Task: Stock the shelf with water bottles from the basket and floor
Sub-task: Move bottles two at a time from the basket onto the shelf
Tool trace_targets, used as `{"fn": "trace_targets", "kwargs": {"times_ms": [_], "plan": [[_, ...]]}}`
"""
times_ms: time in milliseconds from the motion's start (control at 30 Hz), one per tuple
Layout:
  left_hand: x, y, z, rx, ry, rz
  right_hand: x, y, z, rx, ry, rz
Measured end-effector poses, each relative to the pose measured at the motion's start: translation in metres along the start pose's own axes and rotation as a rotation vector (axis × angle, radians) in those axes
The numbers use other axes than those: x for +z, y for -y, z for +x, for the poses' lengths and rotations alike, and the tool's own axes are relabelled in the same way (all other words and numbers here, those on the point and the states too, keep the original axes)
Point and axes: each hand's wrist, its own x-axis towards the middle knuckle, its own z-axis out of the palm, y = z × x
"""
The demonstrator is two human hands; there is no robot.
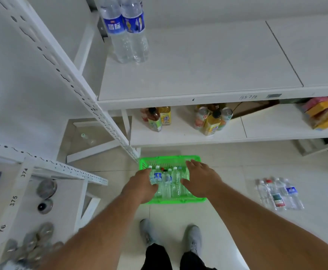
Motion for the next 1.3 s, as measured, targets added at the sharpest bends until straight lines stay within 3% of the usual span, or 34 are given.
{"fn": "trace_targets", "kwargs": {"times_ms": [400,700,1067,1300], "plan": [[0.077,0.097,0.112,-0.134,0.157,-0.185,0.096,0.004,0.090,0.209,0.113,0.165],[0.164,0.108,0.209,-0.225,0.128,-0.311,0.175,-0.050,0.198,0.326,0.164,0.339],[0.314,0.111,0.343,-0.299,0.088,-0.402,0.323,-0.116,0.350,0.425,0.201,0.596],[0.388,0.116,0.424,-0.349,0.048,-0.412,0.393,-0.141,0.432,0.498,0.219,0.645]]}}
